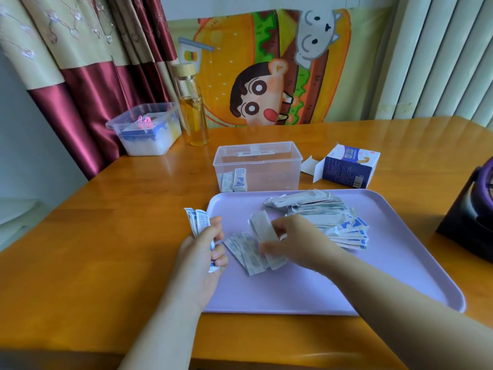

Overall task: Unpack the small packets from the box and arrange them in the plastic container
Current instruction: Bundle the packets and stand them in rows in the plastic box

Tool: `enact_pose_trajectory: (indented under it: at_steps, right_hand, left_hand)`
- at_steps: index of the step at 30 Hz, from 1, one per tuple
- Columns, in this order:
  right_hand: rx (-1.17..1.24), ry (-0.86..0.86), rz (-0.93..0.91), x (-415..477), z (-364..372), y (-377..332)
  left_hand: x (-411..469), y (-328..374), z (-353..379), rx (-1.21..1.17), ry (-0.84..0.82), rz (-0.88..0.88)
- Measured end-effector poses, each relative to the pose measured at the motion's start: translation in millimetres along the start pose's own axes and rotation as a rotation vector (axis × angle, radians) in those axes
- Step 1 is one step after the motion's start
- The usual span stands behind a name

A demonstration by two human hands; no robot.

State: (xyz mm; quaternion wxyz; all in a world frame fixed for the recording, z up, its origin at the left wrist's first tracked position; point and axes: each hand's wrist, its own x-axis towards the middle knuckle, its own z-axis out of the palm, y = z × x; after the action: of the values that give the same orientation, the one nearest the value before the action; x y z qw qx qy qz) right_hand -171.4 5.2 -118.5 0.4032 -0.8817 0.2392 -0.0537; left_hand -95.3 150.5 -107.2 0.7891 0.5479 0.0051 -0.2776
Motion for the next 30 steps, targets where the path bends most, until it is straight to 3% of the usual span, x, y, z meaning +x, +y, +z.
enact_pose_trajectory:
  at_steps: [3,7,11,14,17,19,23,25,30]
  right_hand:
    - [0.008,0.059,-0.042,-1,-4,1]
    - [0.237,0.155,-0.245,-11,-9,-7]
    - [-0.126,0.393,-0.773,-20,-14,-9]
    - [-0.239,0.491,-0.870,-18,-15,-5]
    - [-0.201,0.504,-0.815,-17,-13,-3]
    - [-0.027,0.462,-0.642,-18,-13,-4]
    - [0.734,-0.027,-0.115,-25,-16,-12]
    - [0.733,-0.153,-0.067,-27,-11,-11]
    - [0.743,-0.080,-0.003,-23,-1,-11]
  left_hand:
    - [-2,0,-4,0.026,-0.012,-0.014]
    - [-4,-4,-4,0.061,-0.137,-0.119]
    - [-13,-4,4,0.049,-0.344,-0.284]
    - [-20,-3,5,0.146,-0.432,-0.229]
    - [-21,-5,6,0.198,-0.432,-0.103]
    - [-18,-6,5,0.206,-0.360,-0.008]
    - [-7,-11,-3,0.335,-0.258,0.148]
    - [-4,-12,-5,0.450,-0.244,0.186]
    - [-1,-15,-7,0.502,-0.214,0.188]
